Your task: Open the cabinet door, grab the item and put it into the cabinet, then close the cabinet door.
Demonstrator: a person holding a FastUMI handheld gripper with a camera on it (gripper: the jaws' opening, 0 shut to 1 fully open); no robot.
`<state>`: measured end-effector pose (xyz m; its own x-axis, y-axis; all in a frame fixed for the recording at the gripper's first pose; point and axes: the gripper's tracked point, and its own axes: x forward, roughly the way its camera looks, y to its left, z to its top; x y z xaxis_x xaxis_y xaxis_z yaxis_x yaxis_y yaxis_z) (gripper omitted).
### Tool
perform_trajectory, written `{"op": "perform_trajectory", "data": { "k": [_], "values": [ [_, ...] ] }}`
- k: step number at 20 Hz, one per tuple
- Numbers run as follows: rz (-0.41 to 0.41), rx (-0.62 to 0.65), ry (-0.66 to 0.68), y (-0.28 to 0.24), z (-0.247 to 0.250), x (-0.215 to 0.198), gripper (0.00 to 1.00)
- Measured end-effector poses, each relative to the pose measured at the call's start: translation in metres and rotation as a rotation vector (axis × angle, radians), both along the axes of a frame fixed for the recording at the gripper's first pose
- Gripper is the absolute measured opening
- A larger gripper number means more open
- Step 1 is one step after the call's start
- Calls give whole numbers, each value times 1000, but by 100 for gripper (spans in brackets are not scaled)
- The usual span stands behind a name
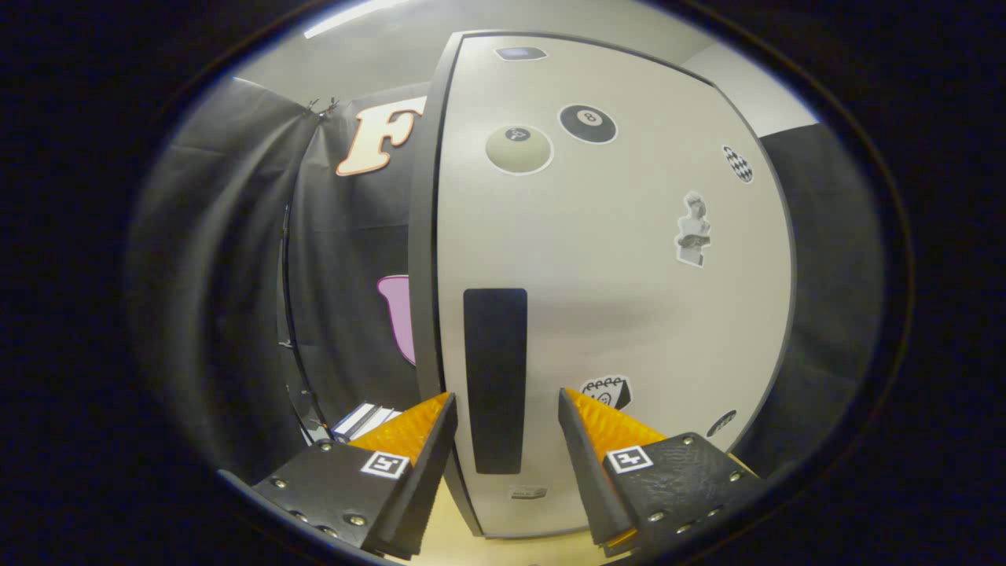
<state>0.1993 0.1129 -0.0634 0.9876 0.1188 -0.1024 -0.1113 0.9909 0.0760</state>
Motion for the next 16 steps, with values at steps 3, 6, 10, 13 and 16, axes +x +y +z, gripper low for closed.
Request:
{"op": "perform_trajectory", "data": {
  "k": [3,6,10,13,16],
  "values": [
    [-12,9,-11,-2,5,-1,59],
    [14,33,7,5,-2,6,50],
    [-4,20,-4,6,3,-2,33],
    [-7,31,5,5,2,-2,28],
    [-13,32,19,4,1,-5,28]
  ]
}}
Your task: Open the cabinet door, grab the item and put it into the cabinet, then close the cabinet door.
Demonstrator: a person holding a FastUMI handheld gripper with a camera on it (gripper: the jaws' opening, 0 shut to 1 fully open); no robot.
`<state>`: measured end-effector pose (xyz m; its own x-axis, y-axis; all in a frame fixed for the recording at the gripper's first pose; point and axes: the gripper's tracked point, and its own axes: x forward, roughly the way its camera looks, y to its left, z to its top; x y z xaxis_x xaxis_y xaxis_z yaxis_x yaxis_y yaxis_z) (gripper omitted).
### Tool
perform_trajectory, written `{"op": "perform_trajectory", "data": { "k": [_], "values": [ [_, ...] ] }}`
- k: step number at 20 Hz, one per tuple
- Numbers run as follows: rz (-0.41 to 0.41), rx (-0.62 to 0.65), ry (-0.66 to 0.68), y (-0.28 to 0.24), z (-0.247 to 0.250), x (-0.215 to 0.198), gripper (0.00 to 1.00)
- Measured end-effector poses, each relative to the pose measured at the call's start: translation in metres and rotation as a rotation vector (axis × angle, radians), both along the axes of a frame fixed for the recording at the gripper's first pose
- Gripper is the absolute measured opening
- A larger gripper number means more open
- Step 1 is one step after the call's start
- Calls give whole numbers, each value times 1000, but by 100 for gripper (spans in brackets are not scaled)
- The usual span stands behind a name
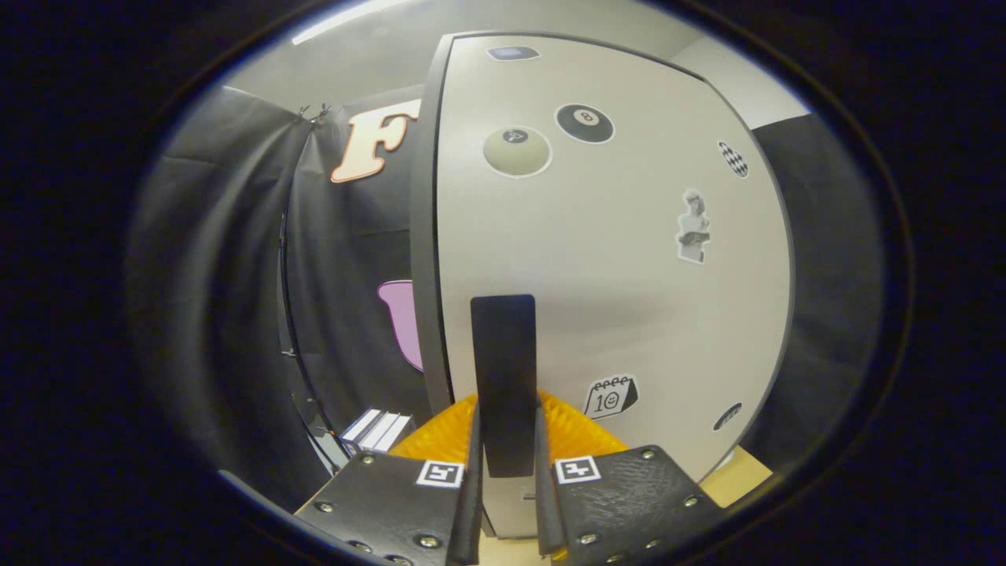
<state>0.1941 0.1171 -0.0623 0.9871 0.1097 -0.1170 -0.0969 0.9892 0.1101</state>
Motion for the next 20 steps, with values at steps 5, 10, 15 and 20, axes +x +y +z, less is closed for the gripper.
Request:
{"op": "perform_trajectory", "data": {
  "k": [5,10,15,20],
  "values": [
    [-1,-4,7,-4,1,-12,28],
    [-20,-5,-10,-17,5,-38,28],
    [0,19,-15,-25,7,-53,18],
    [2,44,-8,-35,7,-62,18]
  ]
}}
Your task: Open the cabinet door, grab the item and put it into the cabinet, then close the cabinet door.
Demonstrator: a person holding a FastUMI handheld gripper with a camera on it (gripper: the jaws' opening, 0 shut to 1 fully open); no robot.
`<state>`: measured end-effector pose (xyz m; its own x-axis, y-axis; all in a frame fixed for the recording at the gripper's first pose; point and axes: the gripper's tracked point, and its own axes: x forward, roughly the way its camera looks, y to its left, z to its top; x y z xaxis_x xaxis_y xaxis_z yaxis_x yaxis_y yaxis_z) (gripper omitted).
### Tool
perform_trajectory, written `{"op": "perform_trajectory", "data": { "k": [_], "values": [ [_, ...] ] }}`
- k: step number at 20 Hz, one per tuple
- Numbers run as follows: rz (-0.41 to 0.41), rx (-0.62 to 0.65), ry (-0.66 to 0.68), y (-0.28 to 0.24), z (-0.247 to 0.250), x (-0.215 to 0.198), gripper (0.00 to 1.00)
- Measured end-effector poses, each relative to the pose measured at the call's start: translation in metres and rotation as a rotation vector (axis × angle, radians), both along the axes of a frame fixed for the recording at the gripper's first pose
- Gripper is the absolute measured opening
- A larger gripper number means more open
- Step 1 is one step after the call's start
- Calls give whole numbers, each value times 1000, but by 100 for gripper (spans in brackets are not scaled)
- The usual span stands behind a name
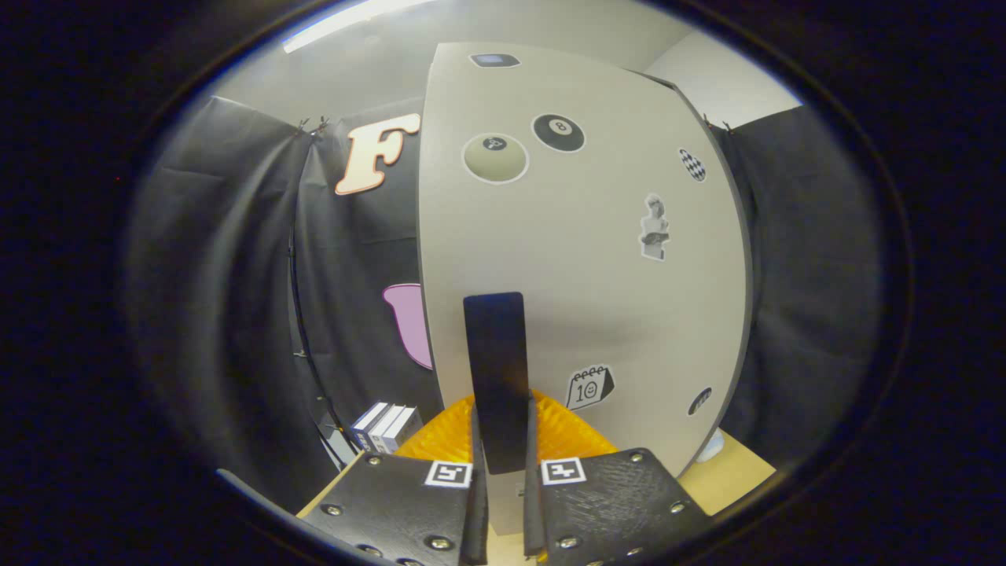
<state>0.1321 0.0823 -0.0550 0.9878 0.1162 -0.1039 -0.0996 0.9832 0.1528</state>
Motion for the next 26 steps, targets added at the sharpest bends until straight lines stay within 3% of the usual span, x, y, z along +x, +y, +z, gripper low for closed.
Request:
{"op": "perform_trajectory", "data": {
  "k": [15,26],
  "values": [
    [-25,26,19,-43,6,-71,18],
    [-146,27,29,-96,5,-99,17]
  ]
}}
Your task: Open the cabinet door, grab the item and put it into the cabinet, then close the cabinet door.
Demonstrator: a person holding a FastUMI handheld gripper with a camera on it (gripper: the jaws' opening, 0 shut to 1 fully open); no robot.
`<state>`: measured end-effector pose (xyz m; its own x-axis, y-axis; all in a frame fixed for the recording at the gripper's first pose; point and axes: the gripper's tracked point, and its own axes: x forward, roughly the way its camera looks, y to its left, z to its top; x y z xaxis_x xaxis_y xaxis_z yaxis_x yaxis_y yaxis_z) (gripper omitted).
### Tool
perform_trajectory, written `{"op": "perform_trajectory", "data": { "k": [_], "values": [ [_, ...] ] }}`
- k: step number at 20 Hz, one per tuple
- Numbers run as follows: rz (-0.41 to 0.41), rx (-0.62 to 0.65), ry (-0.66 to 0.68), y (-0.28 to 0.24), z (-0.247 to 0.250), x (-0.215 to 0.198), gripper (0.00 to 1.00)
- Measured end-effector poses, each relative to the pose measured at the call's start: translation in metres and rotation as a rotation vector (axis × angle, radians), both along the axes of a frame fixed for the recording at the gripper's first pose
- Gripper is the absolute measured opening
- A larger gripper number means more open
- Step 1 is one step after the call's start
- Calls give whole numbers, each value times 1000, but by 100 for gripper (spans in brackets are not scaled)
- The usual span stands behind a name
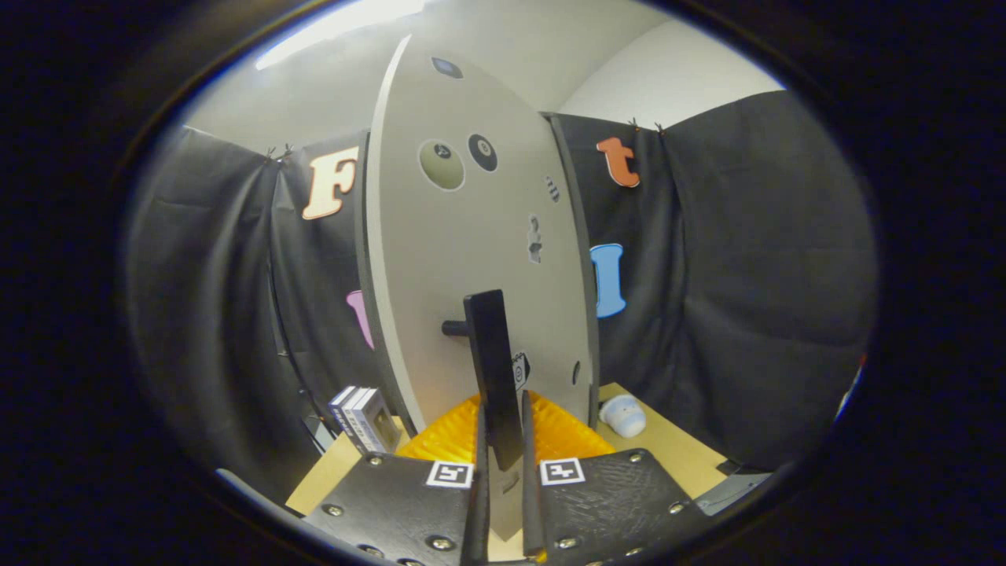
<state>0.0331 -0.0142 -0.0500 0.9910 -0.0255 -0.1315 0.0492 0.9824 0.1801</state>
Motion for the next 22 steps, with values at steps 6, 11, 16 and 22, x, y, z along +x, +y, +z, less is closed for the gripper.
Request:
{"op": "perform_trajectory", "data": {
  "k": [6,11,16,22],
  "values": [
    [-32,-24,9,-21,0,-10,17],
    [-38,-32,12,-32,1,-12,16],
    [-56,6,-9,-51,6,-15,16],
    [-34,18,-17,-69,5,-8,10]
  ]
}}
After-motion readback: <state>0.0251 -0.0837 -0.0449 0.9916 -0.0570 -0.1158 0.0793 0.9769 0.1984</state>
